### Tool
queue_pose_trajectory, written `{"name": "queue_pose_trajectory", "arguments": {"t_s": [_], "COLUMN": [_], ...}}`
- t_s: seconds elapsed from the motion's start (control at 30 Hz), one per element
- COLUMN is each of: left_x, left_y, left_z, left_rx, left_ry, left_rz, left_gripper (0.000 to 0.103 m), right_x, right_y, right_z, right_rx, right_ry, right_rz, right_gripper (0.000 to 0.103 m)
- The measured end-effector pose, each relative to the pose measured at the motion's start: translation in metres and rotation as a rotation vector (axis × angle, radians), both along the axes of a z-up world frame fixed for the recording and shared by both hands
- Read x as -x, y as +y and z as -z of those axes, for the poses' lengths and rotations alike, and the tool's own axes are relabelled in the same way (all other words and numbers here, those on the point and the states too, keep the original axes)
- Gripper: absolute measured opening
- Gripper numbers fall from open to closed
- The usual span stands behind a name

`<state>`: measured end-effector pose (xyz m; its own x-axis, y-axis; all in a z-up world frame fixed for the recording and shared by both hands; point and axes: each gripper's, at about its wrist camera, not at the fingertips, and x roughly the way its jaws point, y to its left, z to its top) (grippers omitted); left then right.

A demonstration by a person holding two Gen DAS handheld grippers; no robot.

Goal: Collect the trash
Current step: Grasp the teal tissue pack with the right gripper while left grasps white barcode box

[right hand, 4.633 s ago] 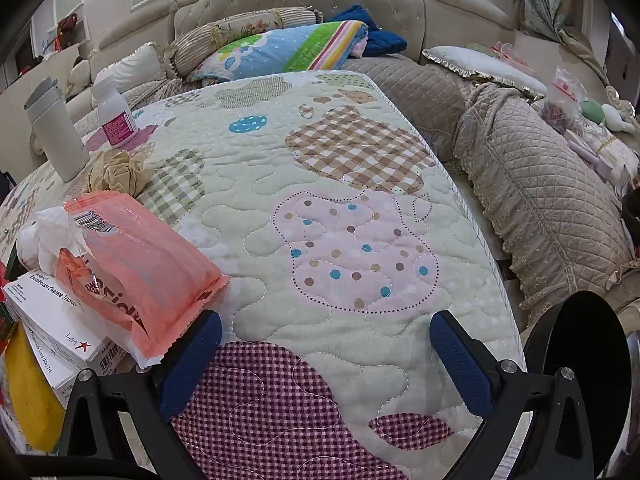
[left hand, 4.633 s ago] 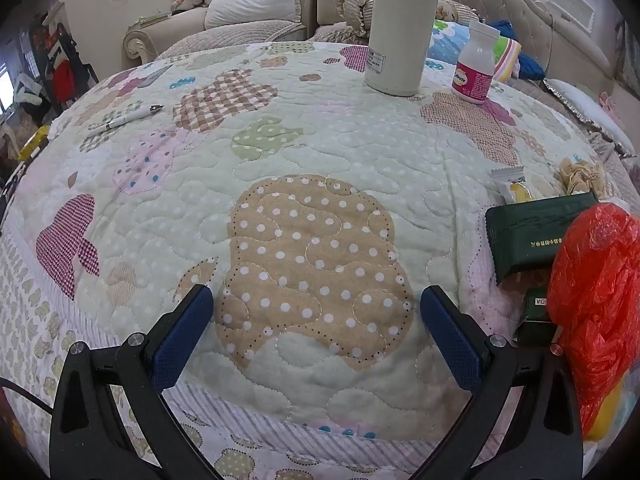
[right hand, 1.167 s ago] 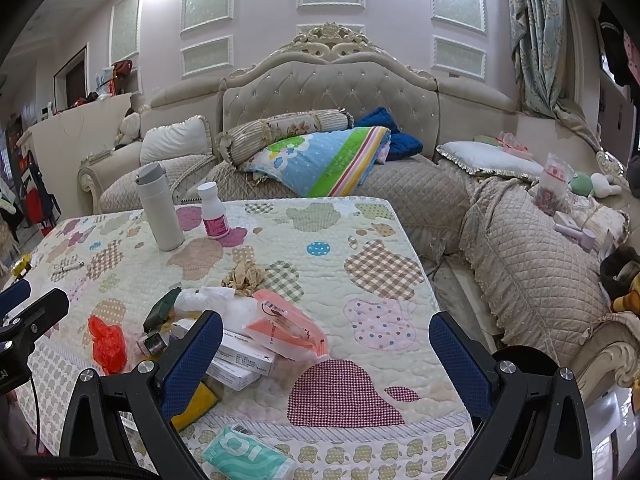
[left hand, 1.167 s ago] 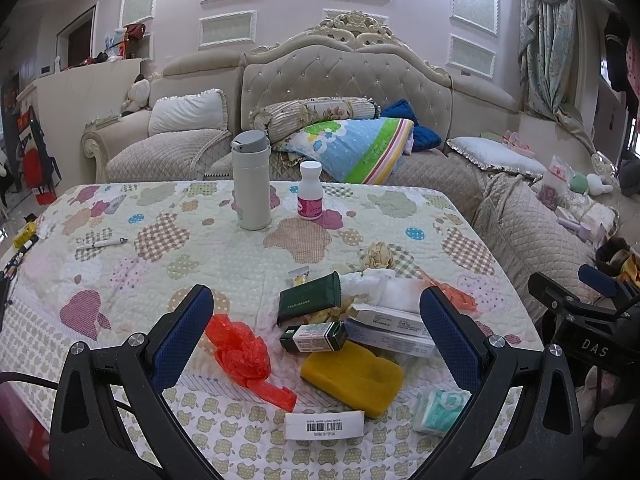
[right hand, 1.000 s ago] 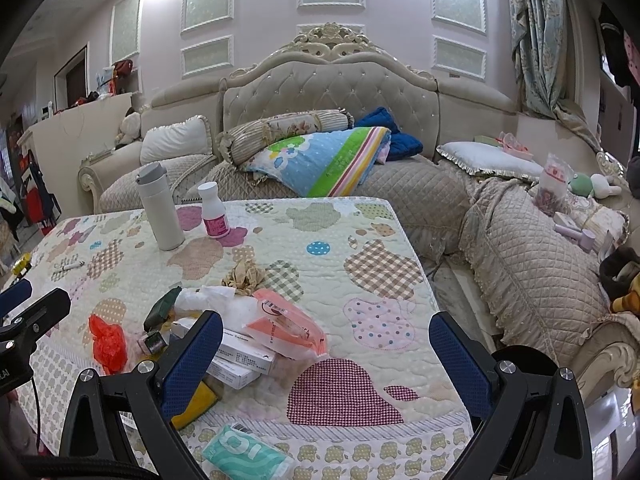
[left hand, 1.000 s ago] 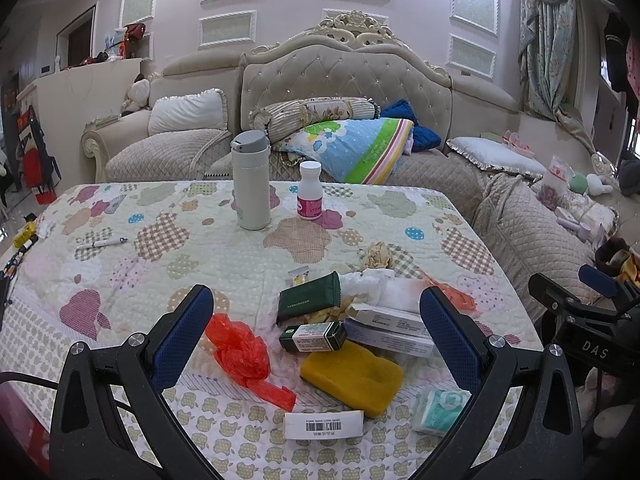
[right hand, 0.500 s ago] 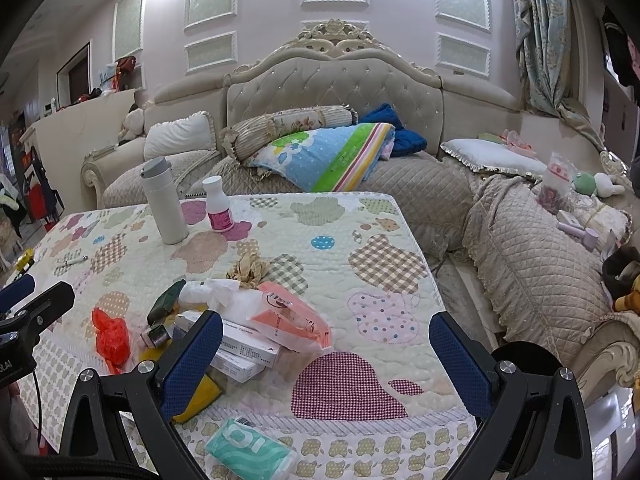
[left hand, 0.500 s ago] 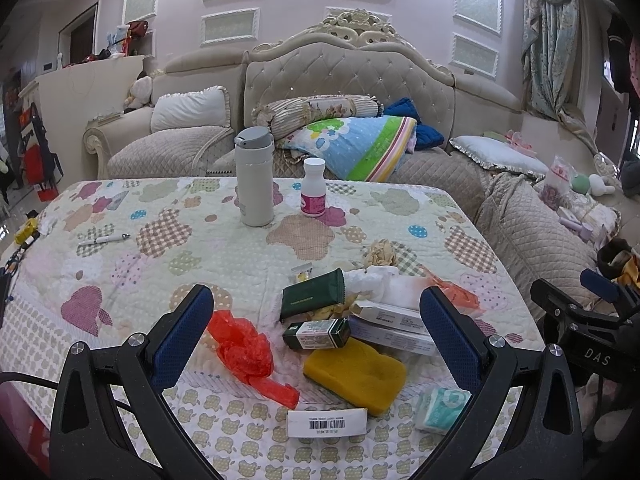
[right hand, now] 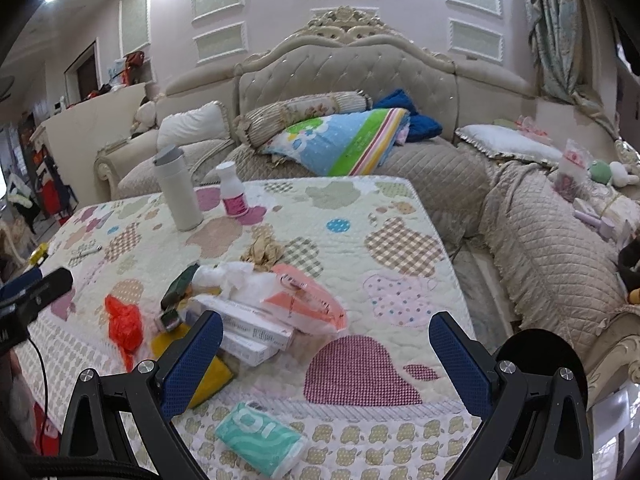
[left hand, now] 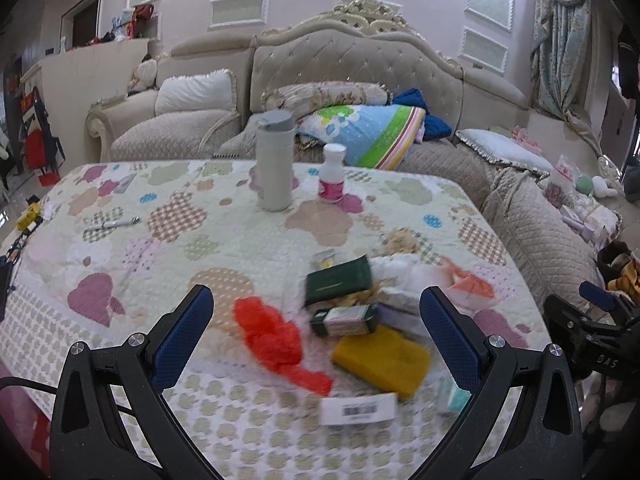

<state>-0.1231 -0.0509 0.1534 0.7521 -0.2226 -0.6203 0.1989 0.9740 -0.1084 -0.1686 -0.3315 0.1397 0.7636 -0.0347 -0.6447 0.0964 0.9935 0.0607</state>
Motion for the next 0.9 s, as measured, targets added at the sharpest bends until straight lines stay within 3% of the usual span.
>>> {"name": "queue_pose_trajectory", "arguments": {"t_s": [0.33, 0.63, 0.9], "left_x": [0.001, 0.016, 0.000], "left_y": [0.038, 0.004, -0.021], "left_z": [0.041, 0.072, 0.092], "left_rx": [-0.071, -0.049, -0.164], "left_ry": [0.134, 0.201, 0.180], "left_rz": [0.013, 0.278, 0.485], "left_gripper": [0.103, 0.102, 0.102], "right_x": [0.008, 0.011, 0.000], "right_y": [0.012, 0.027, 0.051], "right_z": [0.057, 0.096, 0.107], "right_rx": [-0.078, -0.079, 0.058], "right_ry": [0.165, 0.259, 0.295], "right_rz": [-0.181, -0.309, -0.456], "right_gripper": [0.101, 0.099, 0.099]}}
